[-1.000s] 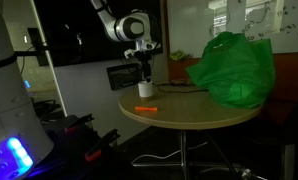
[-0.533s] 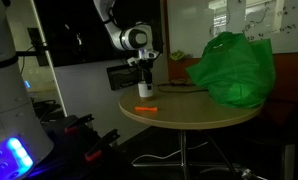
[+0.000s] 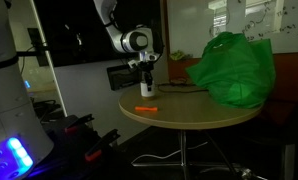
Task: Move the mug to the right
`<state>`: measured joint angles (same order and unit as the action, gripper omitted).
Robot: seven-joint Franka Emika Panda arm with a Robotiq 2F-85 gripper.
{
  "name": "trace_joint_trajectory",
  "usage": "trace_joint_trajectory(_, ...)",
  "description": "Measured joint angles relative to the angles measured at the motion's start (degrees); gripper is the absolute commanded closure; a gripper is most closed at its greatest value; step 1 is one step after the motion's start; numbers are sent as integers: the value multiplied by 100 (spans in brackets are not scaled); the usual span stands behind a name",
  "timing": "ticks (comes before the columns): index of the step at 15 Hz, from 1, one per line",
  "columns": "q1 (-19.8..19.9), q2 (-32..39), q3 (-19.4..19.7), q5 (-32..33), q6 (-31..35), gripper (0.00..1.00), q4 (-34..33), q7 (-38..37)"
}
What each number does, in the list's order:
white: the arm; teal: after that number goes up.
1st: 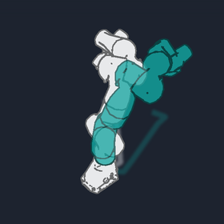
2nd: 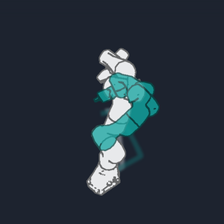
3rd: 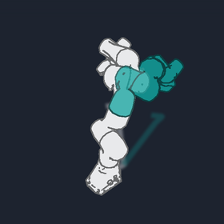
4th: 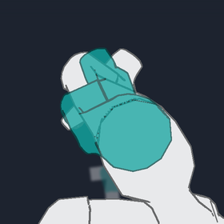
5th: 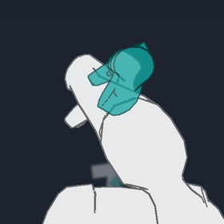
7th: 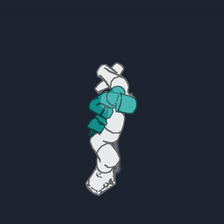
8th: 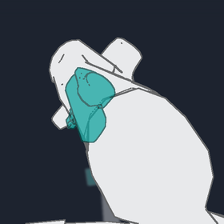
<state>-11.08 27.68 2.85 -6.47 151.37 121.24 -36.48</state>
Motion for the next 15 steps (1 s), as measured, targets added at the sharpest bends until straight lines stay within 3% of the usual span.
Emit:
trace_joint_trajectory(7, 171, -248, 105, -76, 16, 97, 116, 59)
trace_joint_trajectory(15, 470, -484, 903, 298, 8, 97, 258, 111)
